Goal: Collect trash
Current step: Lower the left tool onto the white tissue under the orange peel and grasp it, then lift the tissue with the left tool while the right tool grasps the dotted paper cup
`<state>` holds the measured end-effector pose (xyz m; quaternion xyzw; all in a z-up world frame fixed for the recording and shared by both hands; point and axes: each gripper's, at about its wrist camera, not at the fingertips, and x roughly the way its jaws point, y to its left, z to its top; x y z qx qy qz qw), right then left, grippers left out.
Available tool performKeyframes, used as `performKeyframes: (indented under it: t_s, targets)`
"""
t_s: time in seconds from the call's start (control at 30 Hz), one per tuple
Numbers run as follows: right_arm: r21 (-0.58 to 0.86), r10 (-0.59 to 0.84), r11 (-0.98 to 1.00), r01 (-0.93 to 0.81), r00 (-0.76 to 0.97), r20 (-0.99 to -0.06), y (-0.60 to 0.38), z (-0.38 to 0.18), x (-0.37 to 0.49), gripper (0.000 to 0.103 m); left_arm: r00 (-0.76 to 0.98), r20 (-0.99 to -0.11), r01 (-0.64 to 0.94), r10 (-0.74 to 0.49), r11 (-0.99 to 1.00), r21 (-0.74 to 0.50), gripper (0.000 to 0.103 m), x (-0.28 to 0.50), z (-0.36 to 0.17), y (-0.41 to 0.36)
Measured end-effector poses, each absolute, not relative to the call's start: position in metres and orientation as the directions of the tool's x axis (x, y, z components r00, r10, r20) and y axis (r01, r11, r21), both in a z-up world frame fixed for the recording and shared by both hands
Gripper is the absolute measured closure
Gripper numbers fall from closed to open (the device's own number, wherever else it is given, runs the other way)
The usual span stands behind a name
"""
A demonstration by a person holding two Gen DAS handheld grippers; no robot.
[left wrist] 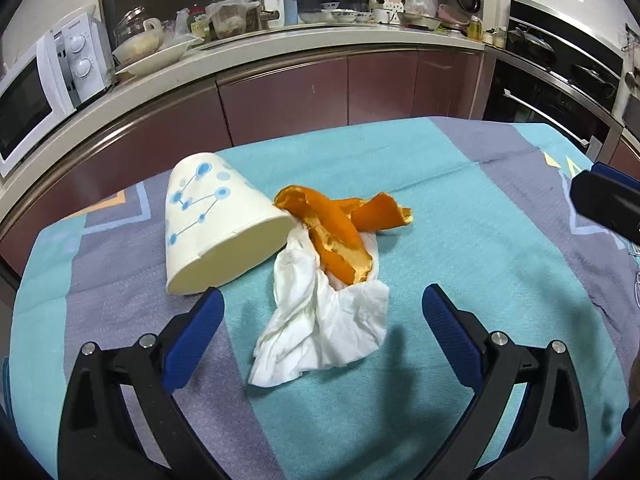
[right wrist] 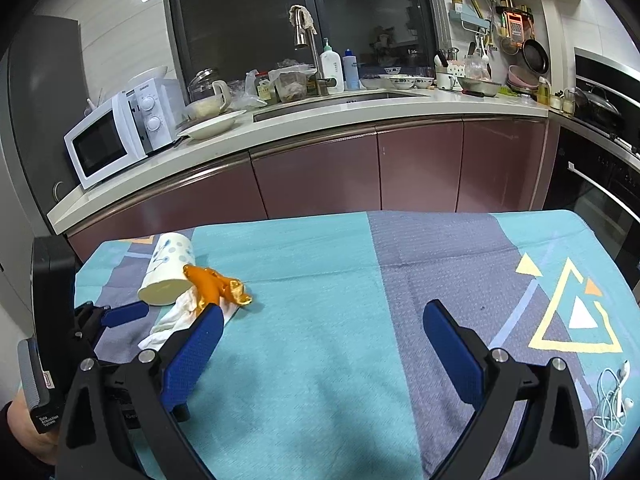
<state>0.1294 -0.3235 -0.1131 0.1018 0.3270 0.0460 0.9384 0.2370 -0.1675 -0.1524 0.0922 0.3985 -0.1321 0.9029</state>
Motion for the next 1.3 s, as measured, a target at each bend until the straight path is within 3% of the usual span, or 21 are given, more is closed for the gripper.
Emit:
performKeyframes:
  t_s: [0.1,0.2,0.27,0.43,0.57,0.67,0.93,0.97,1.0,1.3]
  targets:
    - [0.232,0.159,0.973,-0.019,0.782,-0.603,-0.327,-0.116,0.132,0.006,0.647,-0.748,0.300,-0.147,0.951,0.073,0.008,0.239,-0.156,-0.168]
    - [0.238,0.166,0.971,-0.023,0.779,-0.604,-0.329,-0.119,0.136,0.006,0.628,-0.767,0.288,-0.131,0.955,0.073,0.028,0.242,-0.161,-0.166]
    - [0.245,0.173,0.969,-0.025,0.778,-0.604,-0.330,-0.122,0.137,0.006,0.625,-0.768,0.288,-0.139,0.956,0.061,0.029,0.242,-0.161,-0.164]
    - [0.253,0.181,0.967,-0.027,0.773,-0.608,-0.330,-0.126,0.141,0.006,0.613,-0.777,0.288,-0.146,0.956,0.047,0.043,0.241,-0.162,-0.162]
    - [0.260,0.186,0.965,-0.027,0.769,-0.611,-0.331,-0.130,0.142,0.006,0.609,-0.775,0.306,-0.169,0.952,0.032,0.062,0.237,-0.162,-0.160]
    - [0.261,0.185,0.965,-0.024,0.768,-0.613,-0.331,-0.131,0.142,0.006,0.604,-0.773,0.314,-0.195,0.950,0.006,0.070,0.235,-0.160,-0.155]
    - [0.256,0.187,0.966,-0.029,0.765,-0.617,-0.328,-0.132,0.141,0.006,0.614,-0.765,0.294,-0.195,0.956,-0.007,0.071,0.229,-0.155,-0.141]
    - [0.257,0.187,0.966,-0.029,0.765,-0.616,-0.329,-0.132,0.141,0.006,0.611,-0.766,0.300,-0.201,0.954,-0.012,0.075,0.229,-0.156,-0.139]
    - [0.257,0.187,0.966,-0.029,0.765,-0.616,-0.328,-0.132,0.141,0.006,0.607,-0.767,0.308,-0.208,0.951,-0.014,0.088,0.229,-0.156,-0.139]
    - [0.272,0.218,0.961,-0.054,0.753,-0.620,-0.317,-0.135,0.152,0.007,0.614,-0.750,0.338,-0.244,0.941,-0.028,0.094,0.222,-0.155,-0.137]
